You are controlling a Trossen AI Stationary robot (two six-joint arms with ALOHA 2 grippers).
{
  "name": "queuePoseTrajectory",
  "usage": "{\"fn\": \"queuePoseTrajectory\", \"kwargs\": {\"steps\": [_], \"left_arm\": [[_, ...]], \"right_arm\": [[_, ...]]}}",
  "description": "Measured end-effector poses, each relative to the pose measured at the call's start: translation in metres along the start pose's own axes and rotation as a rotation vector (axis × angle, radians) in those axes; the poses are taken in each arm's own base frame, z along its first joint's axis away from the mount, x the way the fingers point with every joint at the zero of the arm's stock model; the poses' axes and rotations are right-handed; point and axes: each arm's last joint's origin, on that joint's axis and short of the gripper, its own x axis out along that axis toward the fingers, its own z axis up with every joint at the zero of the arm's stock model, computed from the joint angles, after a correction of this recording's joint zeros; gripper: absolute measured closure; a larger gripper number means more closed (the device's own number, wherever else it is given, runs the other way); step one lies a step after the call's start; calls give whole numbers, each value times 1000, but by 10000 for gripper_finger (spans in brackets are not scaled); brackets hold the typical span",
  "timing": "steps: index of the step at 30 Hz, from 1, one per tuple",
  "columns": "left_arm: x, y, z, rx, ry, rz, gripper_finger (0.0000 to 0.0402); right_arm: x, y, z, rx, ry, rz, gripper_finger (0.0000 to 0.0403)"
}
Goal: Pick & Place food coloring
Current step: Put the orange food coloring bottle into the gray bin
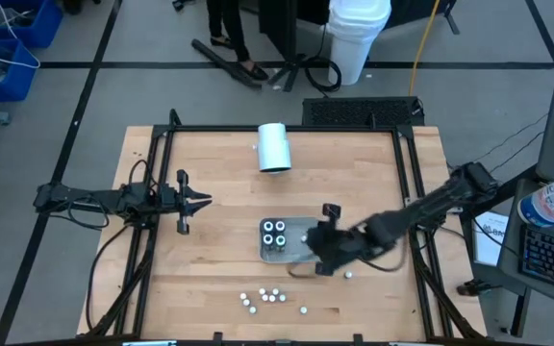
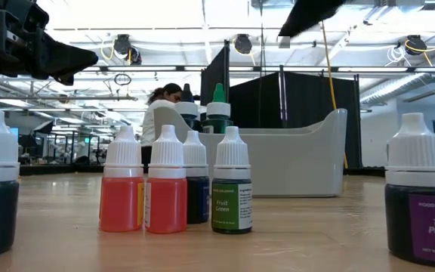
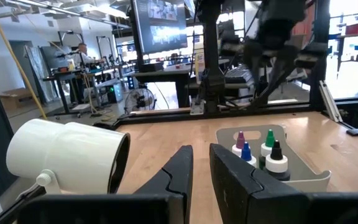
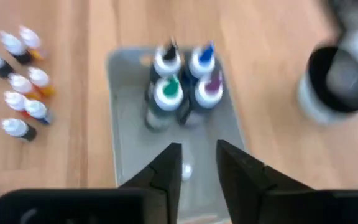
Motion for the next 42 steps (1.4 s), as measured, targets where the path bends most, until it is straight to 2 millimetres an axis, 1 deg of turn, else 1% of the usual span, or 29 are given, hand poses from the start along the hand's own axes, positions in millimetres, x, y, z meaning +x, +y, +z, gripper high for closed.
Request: {"fn": "queuePoseTrajectory", "kwargs": {"steps": [3, 5, 7, 11, 14, 16, 18, 23, 27, 31, 35, 39, 42], "left_arm": [[0, 0, 0, 0, 1, 0, 339], [0, 0, 0, -4, 1, 0, 339], [0, 0, 0, -10, 0, 0, 339], [0, 0, 0, -12, -1, 0, 339], [0, 0, 0, -12, 0, 1, 339], [0, 0, 0, -13, -1, 4, 339], [0, 0, 0, -13, 0, 12, 339], [0, 0, 0, -13, 0, 17, 339], [0, 1, 0, -13, 0, 18, 339], [0, 1, 0, -14, 1, 18, 339], [0, 1, 0, -15, 4, 18, 339], [0, 1, 0, -14, 5, 23, 339], [0, 2, -1, 11, 14, 66, 339]], "right_arm": [[-11, 5, -7, -60, -81, 30, 357], [-15, 1, -14, -72, -138, 46, 384], [-17, -7, -22, -75, -192, 83, 398], [-15, -27, -45, -39, -309, 260, 393], [-12, -49, -61, 40, -373, 301, 401], [-11, -60, -74, 47, -395, 323, 400], [-12, -66, -85, 36, -441, 367, 400], [-18, -82, -107, 72, -628, 470, 401], [-21, -94, -124, 107, -691, 493, 402], [-18, -101, -141, 127, -699, 466, 402], [-21, -104, -155, 134, -739, 465, 402], [-24, -107, -165, 147, -773, 469, 402], [-23, -107, -171, 149, -782, 468, 402]]}}
